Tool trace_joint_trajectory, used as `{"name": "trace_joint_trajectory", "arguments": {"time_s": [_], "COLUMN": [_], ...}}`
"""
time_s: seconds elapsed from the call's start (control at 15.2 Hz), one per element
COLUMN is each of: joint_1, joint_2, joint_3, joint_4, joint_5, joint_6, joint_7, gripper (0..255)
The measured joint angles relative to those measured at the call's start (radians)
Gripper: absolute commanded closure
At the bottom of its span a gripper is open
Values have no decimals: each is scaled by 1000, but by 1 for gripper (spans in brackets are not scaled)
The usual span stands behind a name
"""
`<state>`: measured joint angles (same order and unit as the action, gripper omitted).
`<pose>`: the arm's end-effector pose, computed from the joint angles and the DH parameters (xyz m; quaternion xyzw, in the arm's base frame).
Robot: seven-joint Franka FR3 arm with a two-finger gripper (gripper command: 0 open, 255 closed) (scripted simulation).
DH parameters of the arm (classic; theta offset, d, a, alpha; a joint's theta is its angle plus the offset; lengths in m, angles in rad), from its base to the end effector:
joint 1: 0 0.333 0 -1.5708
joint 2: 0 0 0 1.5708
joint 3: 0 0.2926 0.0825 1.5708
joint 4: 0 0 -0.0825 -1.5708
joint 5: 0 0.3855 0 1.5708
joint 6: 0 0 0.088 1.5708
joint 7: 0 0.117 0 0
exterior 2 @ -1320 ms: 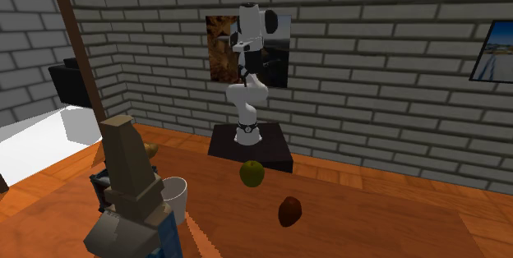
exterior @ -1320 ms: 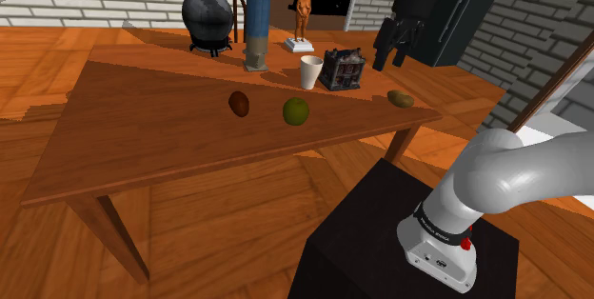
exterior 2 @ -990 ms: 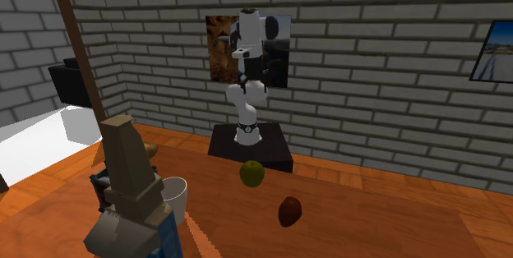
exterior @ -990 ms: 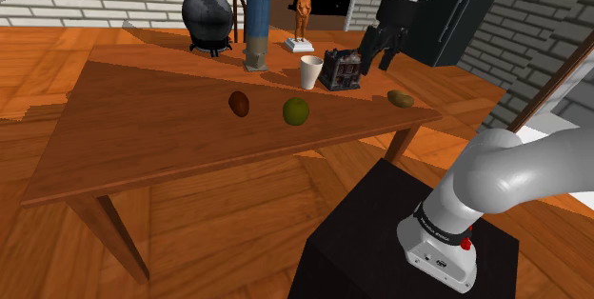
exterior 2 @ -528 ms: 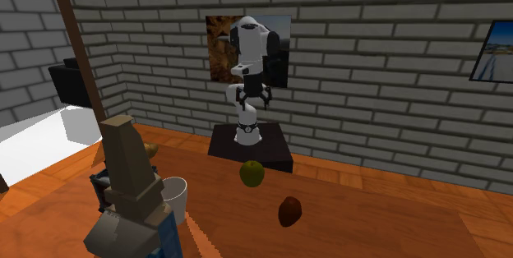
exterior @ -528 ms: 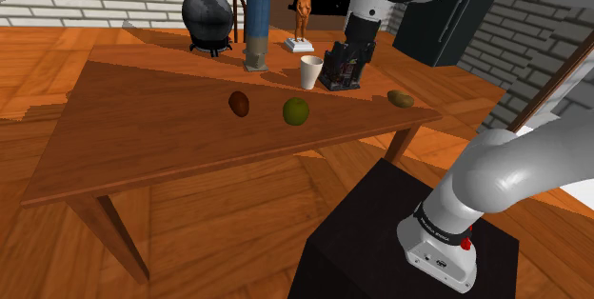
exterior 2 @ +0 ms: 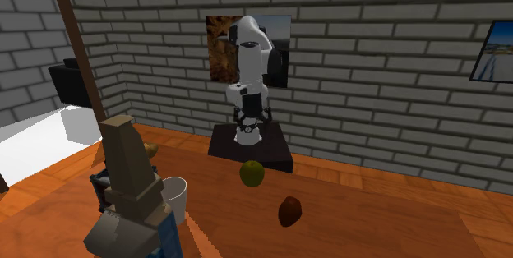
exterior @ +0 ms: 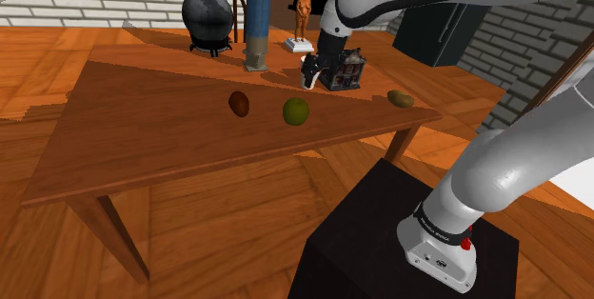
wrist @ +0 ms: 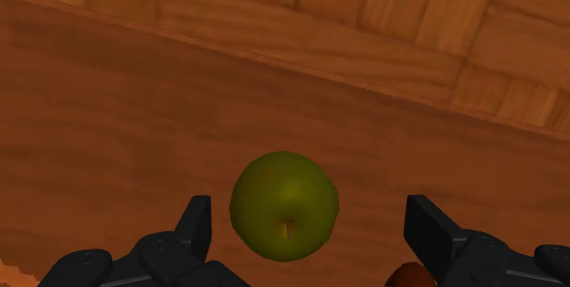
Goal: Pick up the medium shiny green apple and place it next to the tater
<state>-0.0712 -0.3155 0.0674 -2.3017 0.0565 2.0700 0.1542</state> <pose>0.4713 0.0025 0.4471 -0.9947 0.0925 -0.0405 0.0179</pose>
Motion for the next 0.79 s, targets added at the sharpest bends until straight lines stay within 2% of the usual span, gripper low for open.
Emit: {"name": "trace_joint_trajectory", "arguments": {"time_s": [0.4,0.79], "joint_1": [-14,-14], "joint_2": [218,271], "joint_3": [4,5], "joint_4": [111,89], "joint_5": [-33,-39], "joint_6": [136,216], "joint_7": [26,33], "gripper": [0,0]}}
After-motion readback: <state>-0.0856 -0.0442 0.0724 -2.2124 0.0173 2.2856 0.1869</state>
